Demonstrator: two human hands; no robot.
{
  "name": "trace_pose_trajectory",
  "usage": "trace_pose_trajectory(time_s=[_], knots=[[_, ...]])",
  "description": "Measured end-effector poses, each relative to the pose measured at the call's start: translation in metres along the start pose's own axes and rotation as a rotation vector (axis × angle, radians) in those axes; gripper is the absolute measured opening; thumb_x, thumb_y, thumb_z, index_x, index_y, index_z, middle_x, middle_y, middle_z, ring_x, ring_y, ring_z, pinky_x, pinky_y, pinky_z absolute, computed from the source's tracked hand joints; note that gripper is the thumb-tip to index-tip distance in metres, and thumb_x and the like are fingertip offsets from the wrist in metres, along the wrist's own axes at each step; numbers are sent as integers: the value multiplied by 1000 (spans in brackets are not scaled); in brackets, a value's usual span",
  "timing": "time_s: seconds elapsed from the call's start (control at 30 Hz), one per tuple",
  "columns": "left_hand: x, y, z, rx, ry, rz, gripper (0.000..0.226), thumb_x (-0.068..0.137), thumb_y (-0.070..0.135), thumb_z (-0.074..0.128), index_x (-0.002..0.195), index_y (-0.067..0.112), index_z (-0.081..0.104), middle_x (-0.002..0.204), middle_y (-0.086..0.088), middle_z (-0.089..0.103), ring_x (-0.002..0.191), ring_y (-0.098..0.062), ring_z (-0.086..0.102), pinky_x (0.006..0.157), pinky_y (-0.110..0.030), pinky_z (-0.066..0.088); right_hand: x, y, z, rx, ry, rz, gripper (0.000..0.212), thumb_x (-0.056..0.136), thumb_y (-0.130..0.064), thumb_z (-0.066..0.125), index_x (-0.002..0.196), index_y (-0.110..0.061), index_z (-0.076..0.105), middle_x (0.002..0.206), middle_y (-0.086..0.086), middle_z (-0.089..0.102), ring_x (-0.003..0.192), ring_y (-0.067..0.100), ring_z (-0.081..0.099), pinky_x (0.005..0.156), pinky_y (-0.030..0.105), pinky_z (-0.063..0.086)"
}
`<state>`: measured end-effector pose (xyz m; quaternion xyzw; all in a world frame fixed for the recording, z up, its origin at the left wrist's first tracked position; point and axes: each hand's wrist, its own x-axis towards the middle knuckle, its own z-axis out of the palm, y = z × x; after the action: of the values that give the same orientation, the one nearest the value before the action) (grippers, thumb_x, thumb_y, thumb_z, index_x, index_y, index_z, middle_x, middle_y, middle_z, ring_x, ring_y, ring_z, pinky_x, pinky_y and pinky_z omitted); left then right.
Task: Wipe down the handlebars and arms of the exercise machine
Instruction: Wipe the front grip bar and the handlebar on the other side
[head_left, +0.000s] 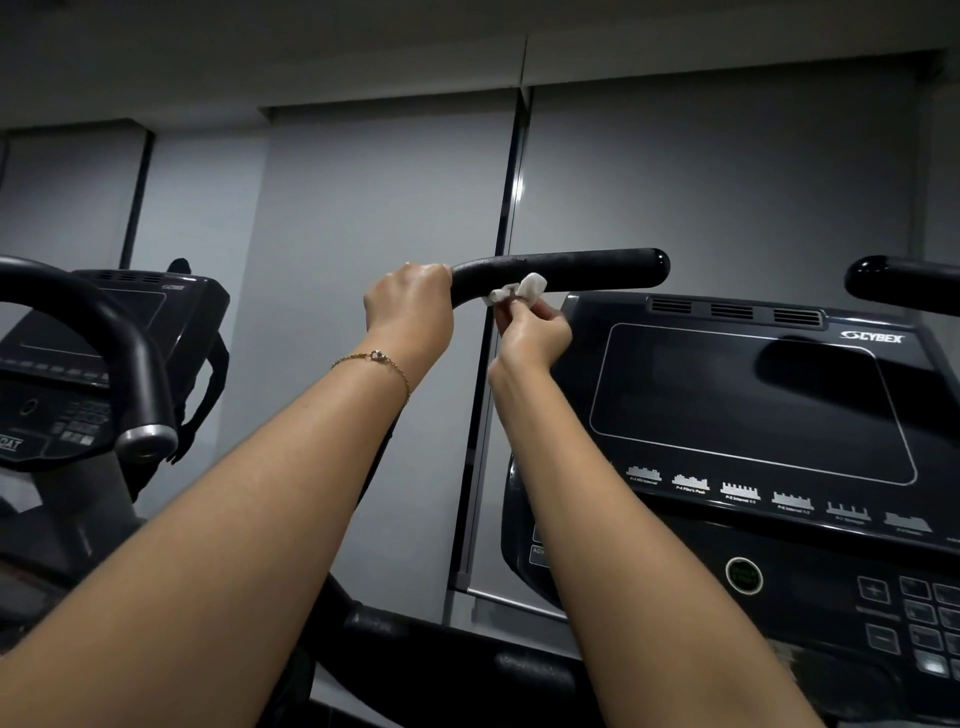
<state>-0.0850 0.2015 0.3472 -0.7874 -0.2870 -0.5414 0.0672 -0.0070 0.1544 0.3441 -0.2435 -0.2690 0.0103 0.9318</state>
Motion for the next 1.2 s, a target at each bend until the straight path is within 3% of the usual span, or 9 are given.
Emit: trace_pose_trajectory(time_s=[0.13,0.23,0.4,0.47,0.53,0.6,0.77,0.97,1.2], knots=[[1,1,1,-5,4,-10,33,94,7,45,124,16,56,113,-12,59,104,-32,56,71,-30,35,-17,13,9,-95,-91,34,36,86,16,47,60,-8,51,62,5,54,70,18,56,88,34,50],[2,-3,-1,-19,-8,-24,35,93,8,48,126,20,56,116,-12,59,107,-32,55,73,-31,35,-18,8,2,-166,-174,-4,19,86,14,49,76,-1,54,66,7,57,64,15,57,83,34,53],[1,-2,-2,-25,-7,-27,38,92,4,47,126,20,55,112,-10,60,102,-31,57,69,-31,35,4,-23,-16,-643,-233,-603,12,87,-11,60,96,-5,67,90,10,64,82,21,62,83,37,54],[1,-2,-1,-16,-2,-15,40,91,3,46,126,19,55,112,-9,60,102,-29,57,69,-30,35,11,-43,-15,-968,-301,-877,20,88,-3,54,103,-5,67,97,6,57,83,11,55,89,17,46],[2,-2,1,-14,-4,-9,41,91,2,47,128,20,54,113,-9,59,104,-28,57,69,-31,36,20,-58,-9,-1300,-320,-950,23,93,-4,48,108,-3,66,104,9,55,85,10,52,85,8,36],[2,-2,2,-15,-5,-9,41,92,2,47,129,19,53,114,-9,58,104,-29,56,69,-31,36,28,-57,-4,-1452,-283,-945,25,97,-7,44,105,0,65,107,14,55,88,21,58,83,17,41],[-1,-3,0,-36,1,-30,39,93,6,47,129,22,52,115,-10,57,106,-31,55,72,-32,36,19,-25,0,-1607,-477,-1053,32,98,-5,38,126,-3,54,109,15,53,96,28,55,86,35,48],[-2,-5,1,-55,-7,-9,43,93,5,46,132,23,50,118,-10,56,109,-30,54,73,-31,35,32,-40,-12,-1570,-284,-1022,36,97,-3,38,131,-4,51,114,15,51,100,28,52,90,33,46],[-3,-6,0,-45,-10,-7,42,94,6,45,133,23,50,117,-10,56,107,-31,55,72,-32,36,34,-40,-12,-1665,-469,-1129,42,95,1,39,136,-9,46,113,14,52,99,29,53,85,35,48]])
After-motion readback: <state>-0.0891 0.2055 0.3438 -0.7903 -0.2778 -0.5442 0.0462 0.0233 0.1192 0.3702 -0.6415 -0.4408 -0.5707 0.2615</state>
